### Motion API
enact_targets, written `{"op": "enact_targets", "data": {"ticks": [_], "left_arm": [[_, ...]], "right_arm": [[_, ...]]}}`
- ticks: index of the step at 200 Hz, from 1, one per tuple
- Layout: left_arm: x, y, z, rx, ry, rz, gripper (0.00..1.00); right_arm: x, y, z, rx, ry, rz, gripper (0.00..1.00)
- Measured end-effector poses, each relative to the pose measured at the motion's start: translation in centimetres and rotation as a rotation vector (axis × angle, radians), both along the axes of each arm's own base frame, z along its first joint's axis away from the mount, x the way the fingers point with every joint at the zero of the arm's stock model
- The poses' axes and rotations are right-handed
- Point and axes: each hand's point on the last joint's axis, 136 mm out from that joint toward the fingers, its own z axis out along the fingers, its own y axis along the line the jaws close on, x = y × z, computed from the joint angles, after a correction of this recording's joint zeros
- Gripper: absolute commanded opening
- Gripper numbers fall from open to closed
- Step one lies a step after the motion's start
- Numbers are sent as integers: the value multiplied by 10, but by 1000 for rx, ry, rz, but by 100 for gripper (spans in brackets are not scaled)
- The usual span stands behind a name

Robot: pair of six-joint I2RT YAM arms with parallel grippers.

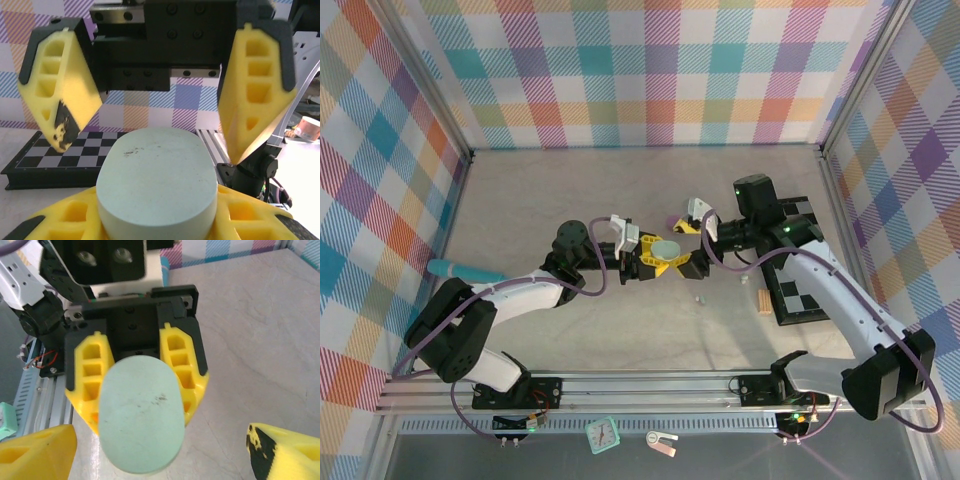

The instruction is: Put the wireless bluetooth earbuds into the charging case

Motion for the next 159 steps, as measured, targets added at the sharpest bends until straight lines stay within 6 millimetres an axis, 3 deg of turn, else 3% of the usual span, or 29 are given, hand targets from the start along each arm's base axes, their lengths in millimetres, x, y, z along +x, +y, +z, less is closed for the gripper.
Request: {"op": "enact_targets", "data": {"ticks": [61, 159], "left_arm": [[3, 3, 3, -11, 4, 10, 33], [4, 2, -8, 28, -20, 14, 33]], "right_arm": [[17, 0, -1, -21, -18, -85, 85], [22, 0, 11, -1, -7, -117, 85]]}}
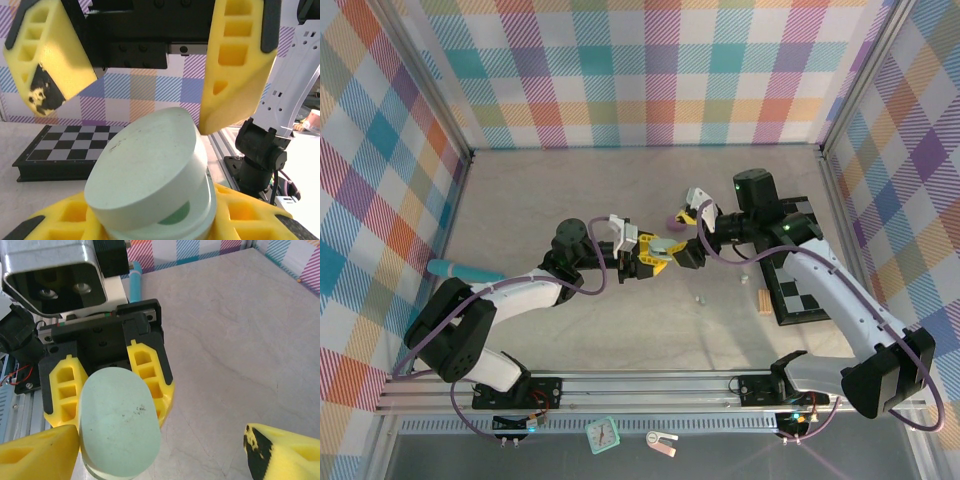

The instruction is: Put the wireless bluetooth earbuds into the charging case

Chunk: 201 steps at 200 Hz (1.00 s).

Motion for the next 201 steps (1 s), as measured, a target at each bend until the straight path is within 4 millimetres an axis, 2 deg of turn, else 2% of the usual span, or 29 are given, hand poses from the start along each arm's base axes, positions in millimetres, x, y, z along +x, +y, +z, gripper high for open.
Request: {"op": "enact_targets", "data": {"ticks": [52, 94, 118, 144, 163, 175, 201], "left_arm": [[0, 0, -4, 15, 9, 0, 33], [-2, 1, 3, 4, -10, 0, 33], [-3, 2, 4, 1, -14, -3, 33], [-4, 2, 4, 1, -15, -7, 33], [-4, 2, 5, -1, -17, -7, 33], [-4, 2, 5, -1, -17, -8, 33], [-5, 2, 6, -1, -12, -11, 33]], "right_arm": [[10, -1, 6, 13, 12, -65, 82], [20, -3, 12, 18, -4, -116, 82], [18, -2, 12, 17, -19, -97, 75], [11, 2, 14, 29, -31, -46, 63], [8, 3, 16, 39, -35, -20, 60], [6, 4, 16, 43, -36, -7, 51], [6, 7, 12, 42, -24, 7, 43]]}}
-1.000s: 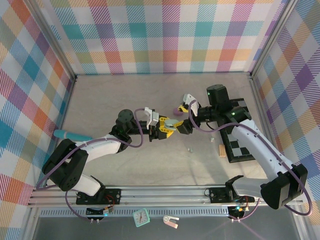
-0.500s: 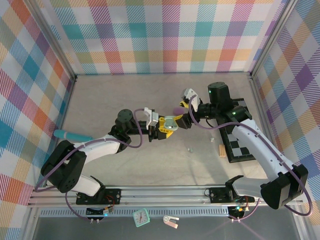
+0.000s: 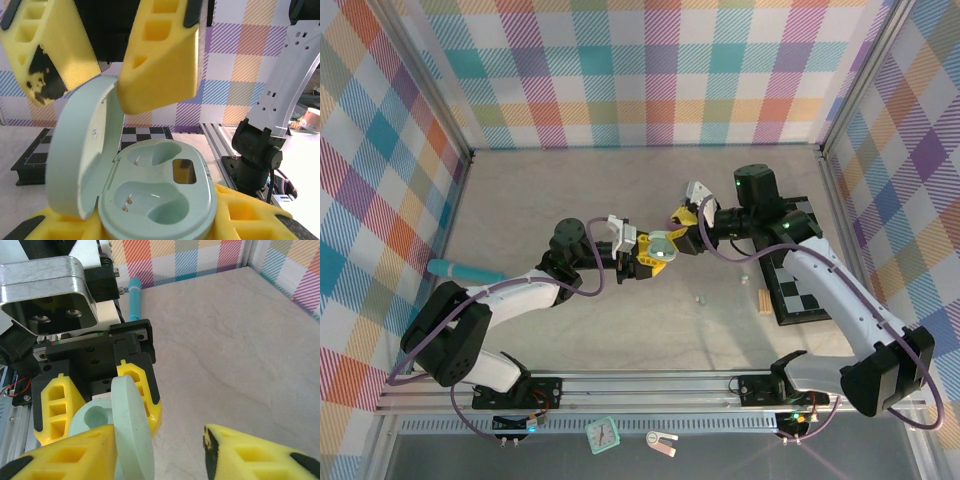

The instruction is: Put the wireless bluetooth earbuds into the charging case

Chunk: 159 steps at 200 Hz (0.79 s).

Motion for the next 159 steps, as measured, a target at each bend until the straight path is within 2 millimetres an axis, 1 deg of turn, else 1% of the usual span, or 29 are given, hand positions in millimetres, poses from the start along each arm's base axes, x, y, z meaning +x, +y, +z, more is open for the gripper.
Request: {"op": "enact_targets", "data": {"ticks": [9, 24, 30, 44, 54, 73, 79, 99, 110, 118, 148, 159], "left_arm": [[0, 0, 0, 0, 2, -1, 33], [-1, 0, 1, -1, 4, -3, 33], [-1, 0, 1, -2, 4, -2, 33], [0, 0, 1, -2, 5, 1, 33], [0, 0, 1, -2, 4, 1, 33], [0, 0, 2, -3, 6, 4, 33], [0, 0, 2, -3, 6, 5, 33], [0, 1, 2, -4, 5, 5, 33], [0, 1, 2, -4, 5, 4, 33], [-1, 1, 3, -4, 4, 0, 33], [-1, 1, 3, -4, 7, 0, 34], [-1, 1, 3, -5, 7, 1, 36]], "right_arm": [[1, 1, -2, -4, 7, 0, 42], [3, 1, -5, -7, 23, -3, 35], [3, 2, -5, -7, 26, -1, 35], [2, 3, -5, -3, 39, 4, 33], [0, 3, -5, -1, 48, 6, 27], [-2, 4, -5, 2, 71, 16, 25], [-3, 4, -4, 3, 79, 20, 22], [-5, 6, -4, 7, 91, 38, 18], [-6, 6, -4, 7, 85, 48, 10], [-6, 6, -4, 6, 79, 54, 6], [-6, 6, -5, 3, 66, 60, 5], [-6, 6, -4, 4, 64, 59, 1]]}}
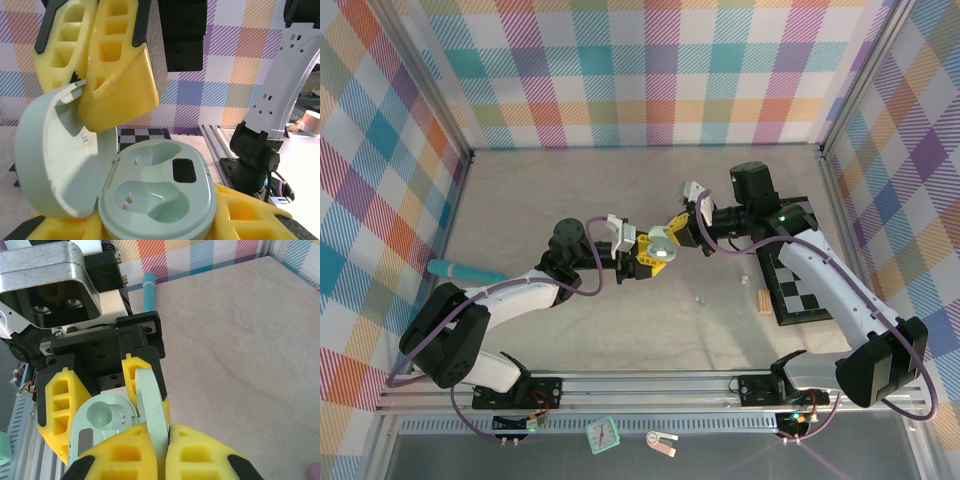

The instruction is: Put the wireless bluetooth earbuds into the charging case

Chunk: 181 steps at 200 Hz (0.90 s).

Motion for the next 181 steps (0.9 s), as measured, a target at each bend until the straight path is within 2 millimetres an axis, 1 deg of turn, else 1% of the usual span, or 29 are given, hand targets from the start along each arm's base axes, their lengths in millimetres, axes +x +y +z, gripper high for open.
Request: {"op": "enact_targets", "data": {"ticks": [15, 57, 92, 116, 138, 162, 181], "left_arm": [[2, 0, 1, -2, -1, 9, 46], [4, 0, 6, -19, 3, 26, 65], [9, 1, 15, -56, 0, 57, 75], [15, 1, 18, -80, 9, 80, 75], [17, 1, 18, -83, 25, 93, 72], [19, 1, 20, -90, 36, 99, 63], [19, 1, 22, -99, 31, 100, 62]], "right_arm": [[2, 0, 2, 5, -15, -4, 0], [9, -1, 4, 30, -61, -54, 0], [17, -4, 11, 55, -122, -110, 0], [20, -6, 15, 67, -150, -137, 0], [21, -5, 19, 77, -171, -141, 0], [21, -3, 19, 81, -179, -138, 0], [21, -3, 19, 83, -183, -137, 0]]}}
